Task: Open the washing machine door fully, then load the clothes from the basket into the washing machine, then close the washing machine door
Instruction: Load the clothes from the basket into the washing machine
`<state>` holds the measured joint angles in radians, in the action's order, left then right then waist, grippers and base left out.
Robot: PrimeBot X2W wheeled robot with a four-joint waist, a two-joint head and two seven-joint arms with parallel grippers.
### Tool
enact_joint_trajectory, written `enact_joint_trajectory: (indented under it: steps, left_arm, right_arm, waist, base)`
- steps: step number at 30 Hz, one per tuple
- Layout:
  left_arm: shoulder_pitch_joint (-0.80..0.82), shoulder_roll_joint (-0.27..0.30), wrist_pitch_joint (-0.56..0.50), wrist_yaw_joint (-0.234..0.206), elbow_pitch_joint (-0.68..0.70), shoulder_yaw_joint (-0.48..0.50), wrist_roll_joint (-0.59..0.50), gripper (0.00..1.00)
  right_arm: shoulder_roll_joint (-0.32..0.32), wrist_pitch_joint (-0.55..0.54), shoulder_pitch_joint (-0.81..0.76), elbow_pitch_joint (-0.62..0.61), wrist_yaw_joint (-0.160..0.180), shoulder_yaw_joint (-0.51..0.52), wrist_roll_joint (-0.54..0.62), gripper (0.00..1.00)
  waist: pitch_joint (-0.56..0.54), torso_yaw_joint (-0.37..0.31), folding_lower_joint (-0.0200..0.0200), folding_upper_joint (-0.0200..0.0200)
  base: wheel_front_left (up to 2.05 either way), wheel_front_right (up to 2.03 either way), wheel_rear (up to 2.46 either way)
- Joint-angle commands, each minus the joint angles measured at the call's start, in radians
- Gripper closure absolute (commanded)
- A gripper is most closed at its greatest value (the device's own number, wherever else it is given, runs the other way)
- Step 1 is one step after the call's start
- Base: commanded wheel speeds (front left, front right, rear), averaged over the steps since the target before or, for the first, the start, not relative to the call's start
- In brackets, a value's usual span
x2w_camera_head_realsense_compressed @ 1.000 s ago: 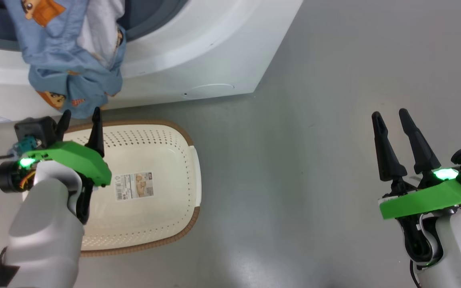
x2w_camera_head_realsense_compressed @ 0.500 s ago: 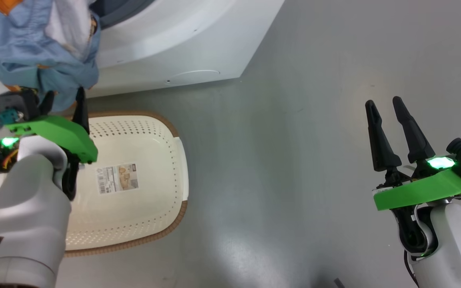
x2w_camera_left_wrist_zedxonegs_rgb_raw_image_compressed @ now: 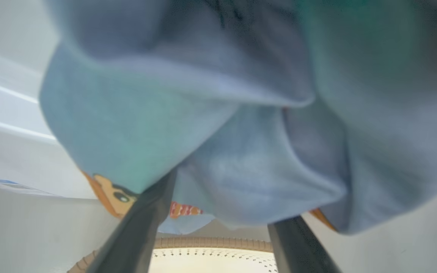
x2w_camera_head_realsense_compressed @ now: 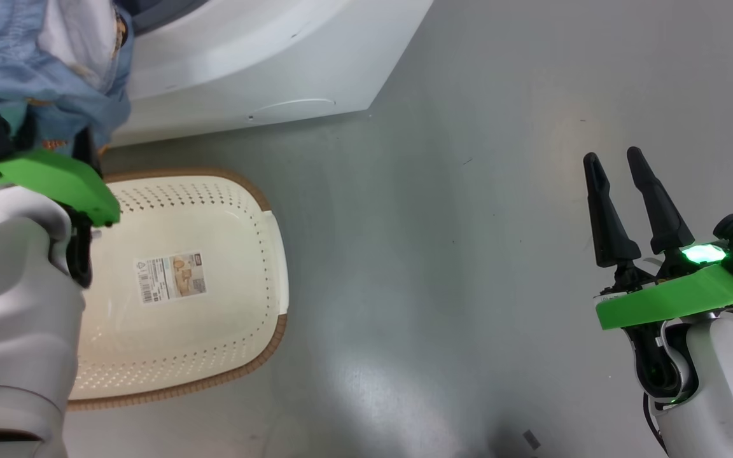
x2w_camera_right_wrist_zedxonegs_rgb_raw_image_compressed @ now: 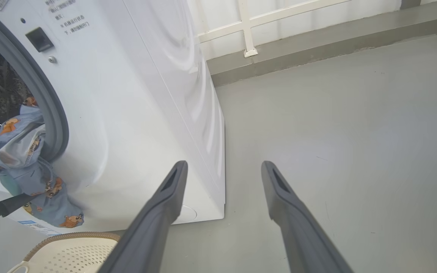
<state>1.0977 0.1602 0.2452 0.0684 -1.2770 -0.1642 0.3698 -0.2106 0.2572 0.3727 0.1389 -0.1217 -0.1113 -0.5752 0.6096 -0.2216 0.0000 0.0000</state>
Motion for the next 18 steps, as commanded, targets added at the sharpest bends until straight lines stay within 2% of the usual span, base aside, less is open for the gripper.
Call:
enact_joint_trajectory:
  steps: [1,4,5,6,8,9,18]
  left_arm:
    - [0.01,0.041,0.012,-0.014,0.017,0.014,0.002,0.0]
    - [0.014,0.049,0.015,-0.038,0.027,0.017,0.0,0.0]
    - [0.013,0.049,0.015,-0.04,0.031,0.018,0.0,0.33]
    - [0.014,0.05,0.016,-0.042,0.036,0.018,0.0,0.53]
    - [0.013,0.052,0.016,-0.039,0.061,0.019,-0.002,0.68]
    - [0.01,0.054,0.016,-0.04,0.079,0.019,-0.006,1.0]
    - [-0.052,0.04,0.016,-0.031,0.183,0.018,-0.033,1.0]
  right_arm:
    - [-0.006,0.005,-0.002,-0.025,-0.009,-0.01,-0.014,0.0]
    - [-0.004,0.005,0.001,-0.023,-0.009,-0.005,-0.013,0.0]
    - [-0.002,0.005,0.003,-0.023,-0.009,-0.005,-0.012,0.0]
    - [-0.002,0.005,0.004,-0.024,-0.009,-0.005,-0.012,0.0]
    - [-0.002,0.005,0.007,-0.024,-0.009,-0.005,-0.011,0.0]
    - [-0.002,0.005,0.008,-0.025,-0.009,-0.005,-0.011,0.0]
    - [-0.001,0.005,0.0,-0.024,-0.009,-0.005,-0.006,0.0]
  waist:
    - [0.002,0.003,0.0,0.0]
    - [0.007,0.012,0.0,0.0]
    - [0.008,0.014,0.0,0.0]
    - [0.008,0.017,0.0,0.0]
    - [0.01,0.023,0.0,0.0]
    - [0.01,0.026,0.0,0.0]
    - [-0.008,0.041,0.0,0.0]
  base:
    - [0.0,0.0,0.0]
    - [0.0,0.0,0.0]
    - [0.0,0.0,0.0]
    - [0.0,0.0,0.0]
    - [0.0,0.0,0.0]
    - [0.0,0.0,0.0]
    - [0.0,0.0,0.0]
